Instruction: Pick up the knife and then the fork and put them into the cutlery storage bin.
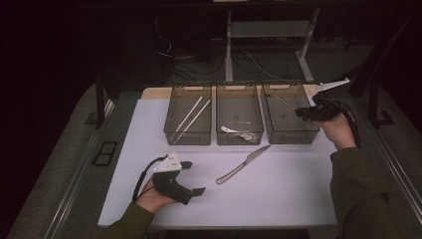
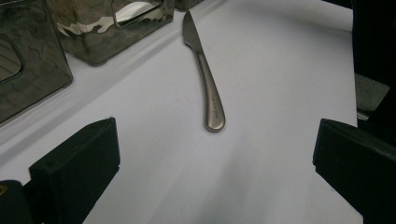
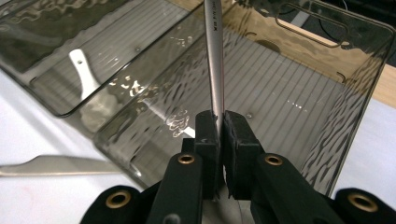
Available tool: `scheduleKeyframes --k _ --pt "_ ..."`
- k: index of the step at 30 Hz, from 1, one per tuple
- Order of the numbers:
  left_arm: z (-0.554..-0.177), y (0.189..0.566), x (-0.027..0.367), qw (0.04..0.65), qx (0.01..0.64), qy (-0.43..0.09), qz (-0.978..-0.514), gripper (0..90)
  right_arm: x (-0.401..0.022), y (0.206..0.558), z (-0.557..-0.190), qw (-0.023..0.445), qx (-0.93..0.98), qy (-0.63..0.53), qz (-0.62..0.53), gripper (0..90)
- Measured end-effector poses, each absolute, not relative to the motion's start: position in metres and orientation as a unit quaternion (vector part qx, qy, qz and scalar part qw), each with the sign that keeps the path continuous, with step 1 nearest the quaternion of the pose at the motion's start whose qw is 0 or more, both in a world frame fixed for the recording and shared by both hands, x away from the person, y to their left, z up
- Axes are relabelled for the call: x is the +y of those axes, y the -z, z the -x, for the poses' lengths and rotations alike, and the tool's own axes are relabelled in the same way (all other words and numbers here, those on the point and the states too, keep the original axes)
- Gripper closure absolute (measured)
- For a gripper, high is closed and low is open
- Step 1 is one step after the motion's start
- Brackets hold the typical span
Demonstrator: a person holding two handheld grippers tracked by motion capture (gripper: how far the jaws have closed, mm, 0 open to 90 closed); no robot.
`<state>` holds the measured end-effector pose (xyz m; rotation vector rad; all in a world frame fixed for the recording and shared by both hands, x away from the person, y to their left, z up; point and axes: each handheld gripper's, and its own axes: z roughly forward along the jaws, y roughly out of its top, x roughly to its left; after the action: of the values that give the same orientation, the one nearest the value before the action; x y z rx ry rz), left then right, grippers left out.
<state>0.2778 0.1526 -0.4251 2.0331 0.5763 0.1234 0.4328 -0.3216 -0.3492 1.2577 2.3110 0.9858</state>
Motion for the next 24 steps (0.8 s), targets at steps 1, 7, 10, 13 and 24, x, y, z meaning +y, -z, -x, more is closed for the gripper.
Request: scheduleKeyframes --k 1,7,10,13,24 --pt "-0.278 0.425 0.153 0.49 0.237 -0.051 -0.837 0.0 -0.322 0.35 -0.435 0.165 0.81 -0.343 -0.445 84.5" --pt "-0.278 0.425 0.152 0.491 0.237 -0.049 -0.837 0.0 -0.324 0.359 -0.449 0.16 0.802 -0.336 -0.468 84.5" --pt "-0.278 0.425 0.152 0.49 0.237 -0.05 -0.837 0.0 -0.324 0.364 -0.456 0.157 0.801 -0.326 -0.477 84.4" --pt "-0.278 0.425 0.153 0.491 0.237 -0.05 -0.837 0.0 -0.322 0.369 -0.461 0.154 0.801 -0.319 -0.483 84.4" --pt "-0.278 0.425 0.152 0.491 0.234 -0.048 -0.838 0.0 -0.309 0.389 -0.473 0.135 0.814 -0.281 -0.49 84.4"
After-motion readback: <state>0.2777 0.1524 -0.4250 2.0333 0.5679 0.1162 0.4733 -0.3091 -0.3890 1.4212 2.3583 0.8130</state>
